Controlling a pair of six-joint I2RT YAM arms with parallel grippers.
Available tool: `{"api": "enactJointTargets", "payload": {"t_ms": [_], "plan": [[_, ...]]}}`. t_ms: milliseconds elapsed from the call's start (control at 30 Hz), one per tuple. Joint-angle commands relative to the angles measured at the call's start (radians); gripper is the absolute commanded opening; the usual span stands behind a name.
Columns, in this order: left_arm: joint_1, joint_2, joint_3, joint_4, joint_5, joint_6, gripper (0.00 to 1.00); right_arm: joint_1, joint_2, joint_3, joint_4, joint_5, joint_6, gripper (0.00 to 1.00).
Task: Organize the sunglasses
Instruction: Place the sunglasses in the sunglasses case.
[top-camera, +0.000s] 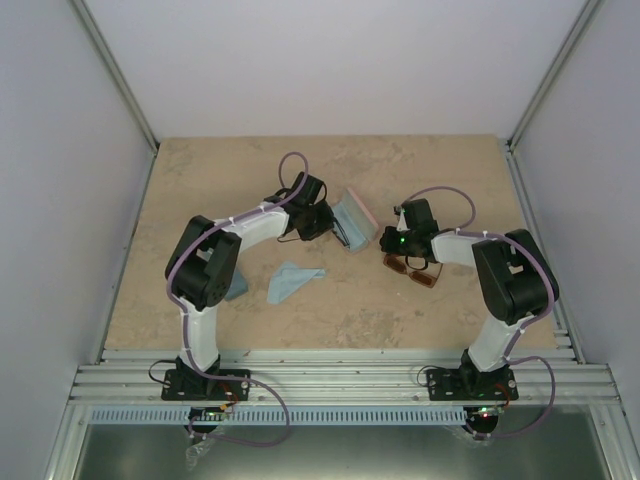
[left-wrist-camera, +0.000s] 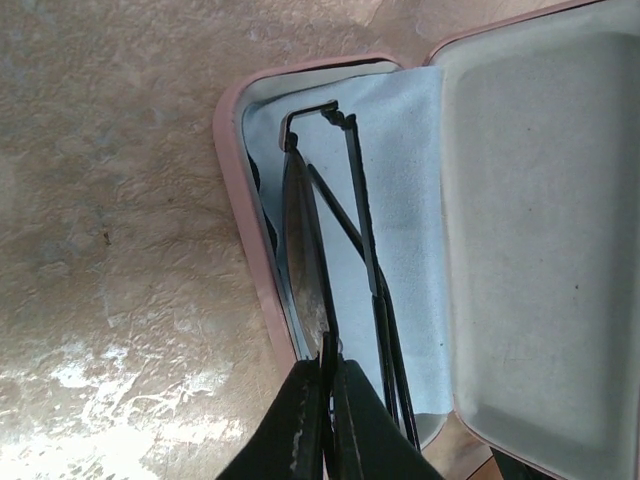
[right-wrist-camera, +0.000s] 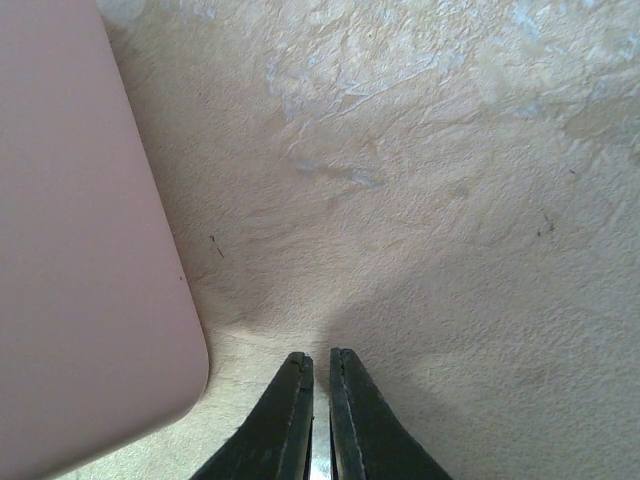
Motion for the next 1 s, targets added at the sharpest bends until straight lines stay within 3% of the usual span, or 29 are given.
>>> {"api": "enactJointTargets", "payload": {"t_ms": [0,967], "plan": [[-0.010,0.019,0.026,-0.033,0.025,0.008,0.07,-0.003,0.028,-0.027,-0.054,0.032,0.004,0.09],[-0.010,0.047,0.073,0.050,0.154,0.043,0.27,-0.002,0.006,-0.027,-0.063,0.029,-0.001,0.09]]}}
